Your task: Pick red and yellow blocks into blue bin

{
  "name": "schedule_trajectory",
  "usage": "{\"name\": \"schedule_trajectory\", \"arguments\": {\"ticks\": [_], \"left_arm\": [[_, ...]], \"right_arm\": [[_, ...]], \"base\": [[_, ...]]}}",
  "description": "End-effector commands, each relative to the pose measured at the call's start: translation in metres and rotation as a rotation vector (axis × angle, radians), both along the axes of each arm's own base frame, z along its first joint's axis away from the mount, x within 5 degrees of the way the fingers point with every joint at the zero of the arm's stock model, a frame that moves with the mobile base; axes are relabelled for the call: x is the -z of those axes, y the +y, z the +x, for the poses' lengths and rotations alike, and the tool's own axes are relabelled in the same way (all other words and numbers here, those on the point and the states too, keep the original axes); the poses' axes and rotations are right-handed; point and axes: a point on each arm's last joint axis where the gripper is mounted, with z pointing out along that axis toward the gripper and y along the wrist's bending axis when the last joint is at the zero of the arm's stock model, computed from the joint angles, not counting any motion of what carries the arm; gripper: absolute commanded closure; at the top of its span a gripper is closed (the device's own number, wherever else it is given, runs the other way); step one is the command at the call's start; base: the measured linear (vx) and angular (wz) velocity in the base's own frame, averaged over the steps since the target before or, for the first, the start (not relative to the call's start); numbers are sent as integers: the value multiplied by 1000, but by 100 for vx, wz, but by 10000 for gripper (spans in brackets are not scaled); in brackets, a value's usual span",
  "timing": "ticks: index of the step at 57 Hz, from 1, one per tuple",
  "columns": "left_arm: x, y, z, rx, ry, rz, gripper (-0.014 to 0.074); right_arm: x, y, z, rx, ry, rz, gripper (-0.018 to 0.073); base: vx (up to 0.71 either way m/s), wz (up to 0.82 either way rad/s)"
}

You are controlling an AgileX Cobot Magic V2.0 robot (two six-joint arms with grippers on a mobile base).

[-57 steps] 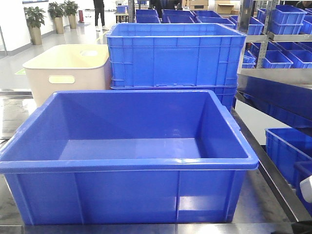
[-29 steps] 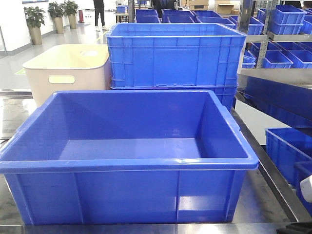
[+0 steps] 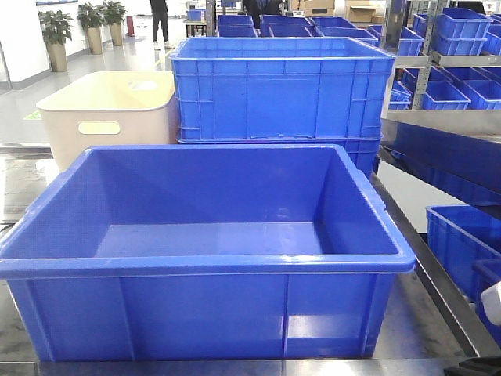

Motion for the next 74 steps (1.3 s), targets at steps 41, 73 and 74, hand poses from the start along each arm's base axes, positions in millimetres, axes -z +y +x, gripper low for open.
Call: {"name": "schedule_trajectory", "arguments": {"ticks": [41,73,74], "left_arm": [[134,20,-25,-287,-644,-86,605],[133,20,-25,-274,-648,-70,605],[133,20,-25,-274,-648,-70,605]], "right_arm": [[-15,0,3,1,-101,23,569],[-15,0,3,1,-101,23,569],[-15,0,3,1,-101,23,569]], "base": [[0,0],[0,0],[0,0]]}}
